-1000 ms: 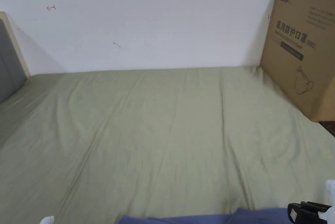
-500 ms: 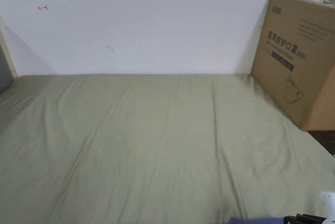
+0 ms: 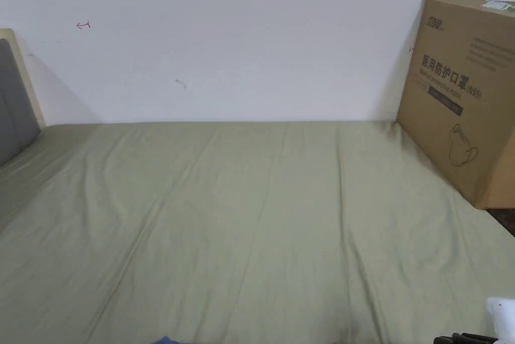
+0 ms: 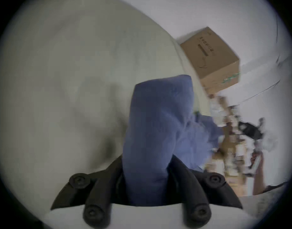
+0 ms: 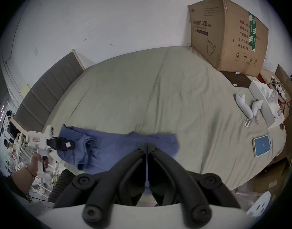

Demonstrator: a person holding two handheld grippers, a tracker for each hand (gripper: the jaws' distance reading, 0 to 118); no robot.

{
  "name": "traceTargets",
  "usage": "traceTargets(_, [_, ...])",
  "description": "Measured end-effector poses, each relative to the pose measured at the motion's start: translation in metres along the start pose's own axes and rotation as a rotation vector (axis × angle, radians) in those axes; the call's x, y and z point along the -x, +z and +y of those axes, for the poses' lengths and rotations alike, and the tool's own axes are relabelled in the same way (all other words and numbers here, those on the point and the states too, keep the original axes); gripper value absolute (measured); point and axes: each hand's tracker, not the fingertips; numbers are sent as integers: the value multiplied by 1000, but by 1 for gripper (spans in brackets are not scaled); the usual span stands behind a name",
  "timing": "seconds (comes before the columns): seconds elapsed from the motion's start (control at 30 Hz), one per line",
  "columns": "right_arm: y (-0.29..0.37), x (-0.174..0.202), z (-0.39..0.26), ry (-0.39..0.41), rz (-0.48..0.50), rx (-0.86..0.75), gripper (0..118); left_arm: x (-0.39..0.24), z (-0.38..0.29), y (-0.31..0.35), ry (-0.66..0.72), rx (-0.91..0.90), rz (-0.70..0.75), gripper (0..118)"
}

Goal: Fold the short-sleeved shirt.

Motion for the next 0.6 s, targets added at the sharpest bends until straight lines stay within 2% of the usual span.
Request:
traceTargets(0.1, [0, 2, 1, 11, 7, -11, 0, -8, 1, 27, -192, -68, 429, 11])
traceTargets(0.13, [0, 2, 1, 10, 12, -14, 0, -9, 2, 31, -228, -72, 531, 11])
traceTargets(0.17, [-2, 2, 0, 6, 20, -14, 0, -8, 3, 37, -223, -74, 557, 11])
traceTargets(0.3, [-6, 4, -2, -15, 42, -9, 0, -26, 11, 41, -119, -63, 405, 11])
traceTargets(0.37, [-6, 6, -4, -16, 50, -8, 0, -54, 11, 31, -160, -38, 315, 11])
traceTargets(0.53, [1, 5, -7, -1, 45, -15, 0, -118, 12, -7, -103, 78, -37, 11])
traceTargets(0.6, [4, 2, -8, -6, 43, -17, 0, -141, 10, -36, -74, 150, -111, 11])
